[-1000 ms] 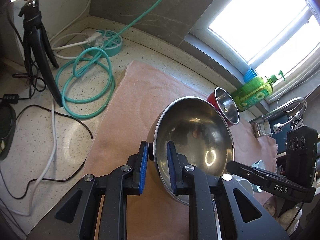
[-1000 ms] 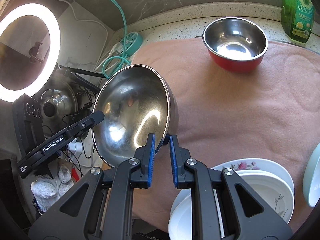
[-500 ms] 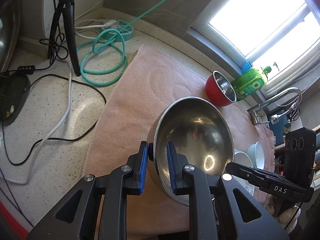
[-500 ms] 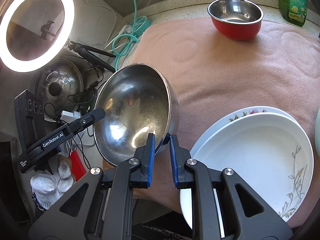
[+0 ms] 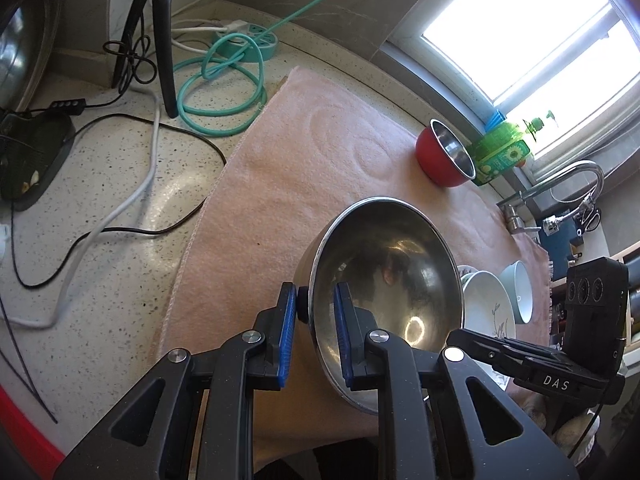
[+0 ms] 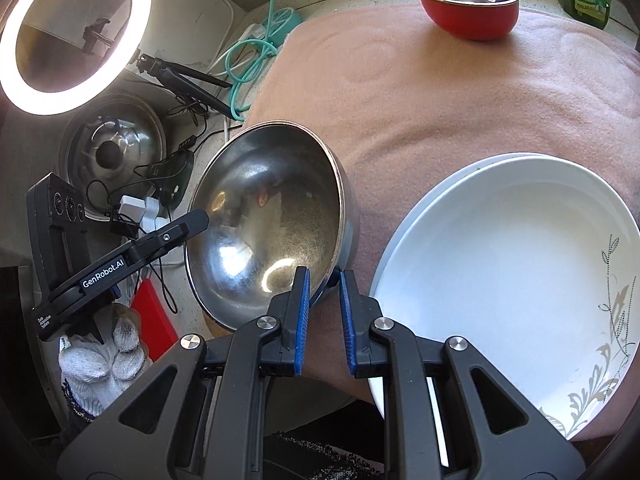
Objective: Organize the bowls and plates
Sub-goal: 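Lift and carry the large steel bowl beside the plate stack, then lower the steel bowl, open both grippers and lift them away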
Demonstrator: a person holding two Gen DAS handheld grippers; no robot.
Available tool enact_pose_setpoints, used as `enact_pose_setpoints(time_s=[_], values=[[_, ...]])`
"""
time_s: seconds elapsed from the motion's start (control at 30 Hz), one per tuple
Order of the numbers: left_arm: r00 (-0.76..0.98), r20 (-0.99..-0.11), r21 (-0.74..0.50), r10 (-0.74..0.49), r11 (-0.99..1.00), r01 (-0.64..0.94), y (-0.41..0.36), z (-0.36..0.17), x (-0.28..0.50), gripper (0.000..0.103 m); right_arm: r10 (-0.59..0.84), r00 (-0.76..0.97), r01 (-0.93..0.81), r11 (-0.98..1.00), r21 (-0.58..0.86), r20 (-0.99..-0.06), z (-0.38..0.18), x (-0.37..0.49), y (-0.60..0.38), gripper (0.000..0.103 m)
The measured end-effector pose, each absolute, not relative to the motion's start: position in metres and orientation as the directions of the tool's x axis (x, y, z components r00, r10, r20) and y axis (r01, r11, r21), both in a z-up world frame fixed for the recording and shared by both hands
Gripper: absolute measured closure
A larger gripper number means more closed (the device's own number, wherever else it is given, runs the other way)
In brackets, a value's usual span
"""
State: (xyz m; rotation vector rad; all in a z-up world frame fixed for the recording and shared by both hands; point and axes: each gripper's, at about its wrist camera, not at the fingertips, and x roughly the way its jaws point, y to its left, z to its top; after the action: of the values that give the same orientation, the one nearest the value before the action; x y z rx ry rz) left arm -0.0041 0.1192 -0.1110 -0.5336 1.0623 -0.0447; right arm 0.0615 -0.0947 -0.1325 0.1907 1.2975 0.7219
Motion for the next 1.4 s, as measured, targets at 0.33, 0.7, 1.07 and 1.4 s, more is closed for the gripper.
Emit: enact_pose_setpoints(time_s=[0.33,0.7,1.07,1.4], values=[[0.488,-0.825,-0.44,-0.285,0.865,-0.24,0.122,-0.119,-0.009,0.086,0.577,0.079,-0.395,0.767,0.506,-0.813,-0.134,0.06,-0.09,0.087],[0.483,-0.826,-0.446,-0.291,0.861,-0.244,0.124,-0.12,-0.008,0.086,0.572,0.103,-0.406,0.771,0.491,-0.814,-0.13,0.059,-0.091,0.087],[0.501,-0.824,-0.428,-0.264,0.87,-0.246,0.131,-0.11,-0.006,0.086,0.564,0.174,-0.417,0.785,0.458,-0.808,-0.112,0.064,-0.108,0.057],[0.528,-0.81,-0.42,-0.255,0.881,-0.22,0.126,-0.091,0.007,0.05,0.561,0.274,-0.453,0.792,0.41,-0.781,-0.077,0.072,-0.13,0.016]])
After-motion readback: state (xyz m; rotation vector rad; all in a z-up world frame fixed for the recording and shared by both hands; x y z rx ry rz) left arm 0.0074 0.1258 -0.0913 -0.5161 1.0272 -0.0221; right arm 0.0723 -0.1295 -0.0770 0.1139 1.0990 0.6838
